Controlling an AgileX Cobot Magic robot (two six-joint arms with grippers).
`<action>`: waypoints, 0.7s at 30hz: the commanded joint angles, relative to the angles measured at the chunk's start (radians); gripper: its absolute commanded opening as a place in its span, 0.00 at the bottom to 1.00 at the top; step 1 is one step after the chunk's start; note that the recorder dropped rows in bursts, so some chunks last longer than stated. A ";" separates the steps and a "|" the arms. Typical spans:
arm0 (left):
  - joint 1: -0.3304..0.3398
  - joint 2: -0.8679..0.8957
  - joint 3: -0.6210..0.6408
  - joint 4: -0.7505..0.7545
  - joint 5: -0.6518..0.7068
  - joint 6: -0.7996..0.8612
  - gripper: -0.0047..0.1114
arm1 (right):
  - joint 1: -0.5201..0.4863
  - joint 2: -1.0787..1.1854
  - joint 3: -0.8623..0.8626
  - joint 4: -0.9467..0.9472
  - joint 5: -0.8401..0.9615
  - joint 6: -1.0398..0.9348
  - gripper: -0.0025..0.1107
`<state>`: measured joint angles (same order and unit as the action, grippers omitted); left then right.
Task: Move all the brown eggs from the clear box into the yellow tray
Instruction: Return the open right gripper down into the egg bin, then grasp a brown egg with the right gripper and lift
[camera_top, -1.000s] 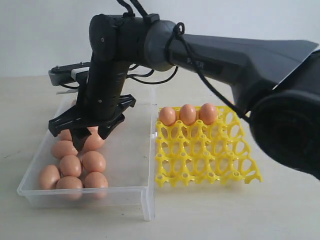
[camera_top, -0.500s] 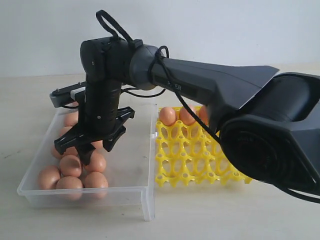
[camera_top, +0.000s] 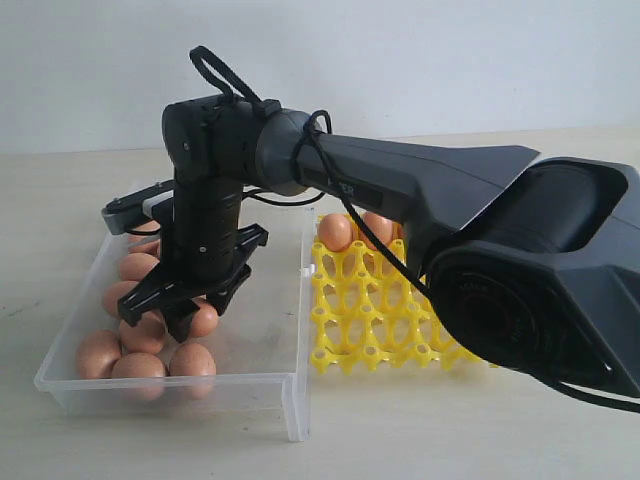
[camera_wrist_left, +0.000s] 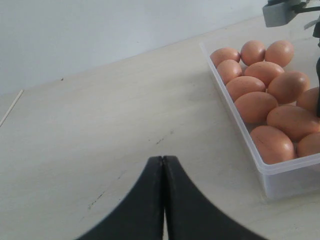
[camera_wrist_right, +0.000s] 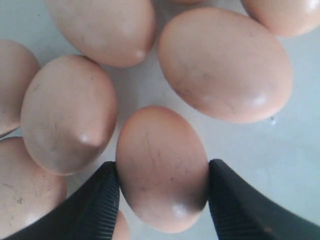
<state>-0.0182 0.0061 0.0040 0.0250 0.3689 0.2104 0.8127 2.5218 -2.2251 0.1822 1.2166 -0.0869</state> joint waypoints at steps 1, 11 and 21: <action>-0.002 -0.006 -0.004 0.000 -0.008 -0.005 0.04 | 0.001 -0.005 -0.008 -0.004 -0.003 -0.044 0.02; -0.002 -0.006 -0.004 0.000 -0.008 -0.005 0.04 | -0.001 -0.177 0.132 -0.086 -0.253 -0.042 0.02; -0.002 -0.006 -0.004 0.000 -0.008 -0.005 0.04 | -0.086 -0.643 0.934 -0.331 -1.186 0.150 0.02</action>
<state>-0.0182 0.0061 0.0040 0.0250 0.3689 0.2104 0.7740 1.9864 -1.4697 -0.0673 0.2814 -0.0259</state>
